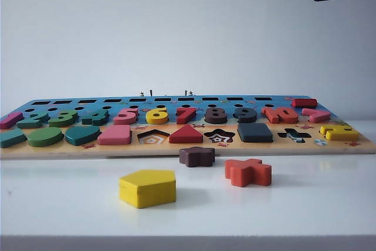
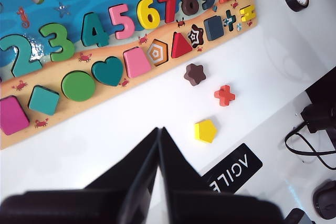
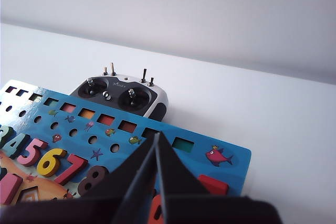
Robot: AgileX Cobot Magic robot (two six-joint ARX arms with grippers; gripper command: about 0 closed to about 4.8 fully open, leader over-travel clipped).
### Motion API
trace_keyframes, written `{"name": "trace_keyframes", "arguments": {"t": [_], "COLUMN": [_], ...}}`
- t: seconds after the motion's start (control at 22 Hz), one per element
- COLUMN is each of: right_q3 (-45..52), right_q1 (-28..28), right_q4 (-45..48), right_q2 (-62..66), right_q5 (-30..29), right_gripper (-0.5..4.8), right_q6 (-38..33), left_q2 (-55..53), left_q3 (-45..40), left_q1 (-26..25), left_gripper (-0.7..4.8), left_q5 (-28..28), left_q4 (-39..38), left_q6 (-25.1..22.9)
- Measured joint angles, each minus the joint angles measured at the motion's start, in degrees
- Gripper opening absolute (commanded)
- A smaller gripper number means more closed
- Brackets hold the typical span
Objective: Insert the cube into the slot.
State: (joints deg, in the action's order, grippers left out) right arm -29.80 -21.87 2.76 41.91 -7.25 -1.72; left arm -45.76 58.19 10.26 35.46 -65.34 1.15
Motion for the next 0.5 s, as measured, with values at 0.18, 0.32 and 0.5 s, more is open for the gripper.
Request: {"name": "trace_keyframes", "arguments": {"t": [0.18,0.32,0.5], "right_q3": [5.31,8.96,12.59], "right_q1": [3.48,6.25,9.79], "right_q4": [0.26,0.28,0.28], "right_q2": [-7.23,-12.96,-20.52], "right_q5": [0.31,0.37,0.37], "right_gripper": [-0.05,-0.05,-0.05], "right_q6": [-0.72,-2.19,-4.20], "left_q2": [0.44,1.44,2.29], "left_q3": [0.00,0.00,0.00], "left_q1": [0.00,0.00,0.00], "left_gripper": [0.17,0.17,0.17], "left_q5": [0.00,0.00,0.00], "left_q4": [0.02,0.15,0.39], "left_q6": [0.00,0.00,0.00]}}
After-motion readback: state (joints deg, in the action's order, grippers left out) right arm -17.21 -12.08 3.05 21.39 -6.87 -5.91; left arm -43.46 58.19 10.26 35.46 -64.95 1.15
